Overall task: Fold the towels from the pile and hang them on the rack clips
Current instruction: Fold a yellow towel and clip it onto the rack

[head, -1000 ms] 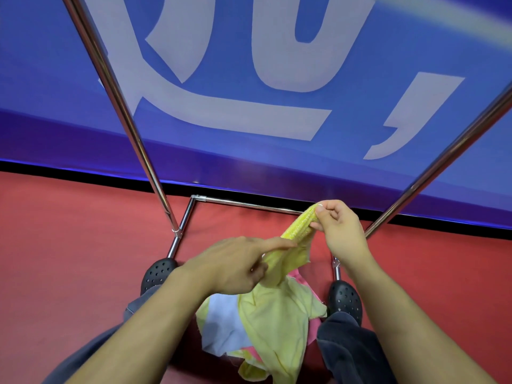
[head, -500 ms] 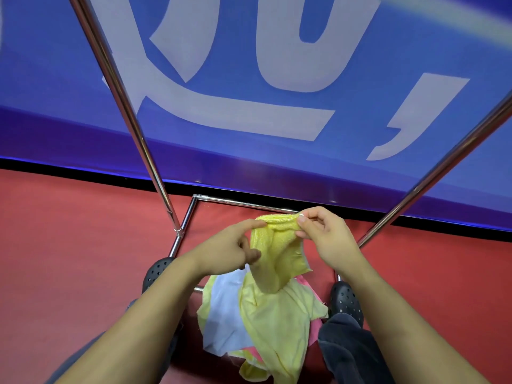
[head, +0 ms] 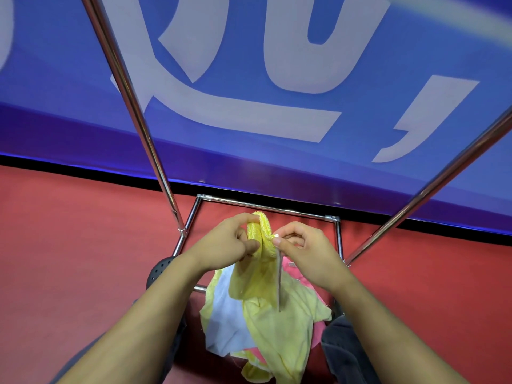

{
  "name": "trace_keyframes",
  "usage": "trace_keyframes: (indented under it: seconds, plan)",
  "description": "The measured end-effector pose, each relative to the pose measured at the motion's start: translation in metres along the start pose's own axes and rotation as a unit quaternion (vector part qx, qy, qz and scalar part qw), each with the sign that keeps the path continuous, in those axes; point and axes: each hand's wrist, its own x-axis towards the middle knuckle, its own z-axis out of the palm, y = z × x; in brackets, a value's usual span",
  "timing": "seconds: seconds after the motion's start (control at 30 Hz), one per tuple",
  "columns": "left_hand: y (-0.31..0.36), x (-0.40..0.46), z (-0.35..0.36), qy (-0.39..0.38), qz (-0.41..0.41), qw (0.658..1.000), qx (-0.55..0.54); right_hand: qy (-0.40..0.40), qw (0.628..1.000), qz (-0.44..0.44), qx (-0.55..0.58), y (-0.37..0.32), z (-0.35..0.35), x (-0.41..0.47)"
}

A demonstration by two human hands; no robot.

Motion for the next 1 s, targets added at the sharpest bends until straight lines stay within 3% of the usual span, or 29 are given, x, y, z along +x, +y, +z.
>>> trace_keyframes:
  seconds: [0.47, 0.77, 0.87, 1.0]
  plan:
    - [0.007, -0.006, 0.000, 0.010, 0.012, 1.000, 0.004, 0.010, 0.999, -0.031, -0.009, 0.003, 0.018, -0.004]
    - [0.020, -0.014, -0.001, 0.001, -0.024, 0.987, -0.157, 0.051, 0.997, -0.050, 0.040, 0.003, 0.024, -0.008]
    - [0.019, -0.013, 0.002, 0.001, -0.021, 0.977, -0.214, 0.097, 0.994, -0.043, 0.021, 0.006, 0.027, -0.006]
    - [0.022, -0.012, 0.007, 0.011, -0.006, 0.983, -0.184, 0.134, 0.990, -0.042, 0.007, 0.005, 0.026, -0.002]
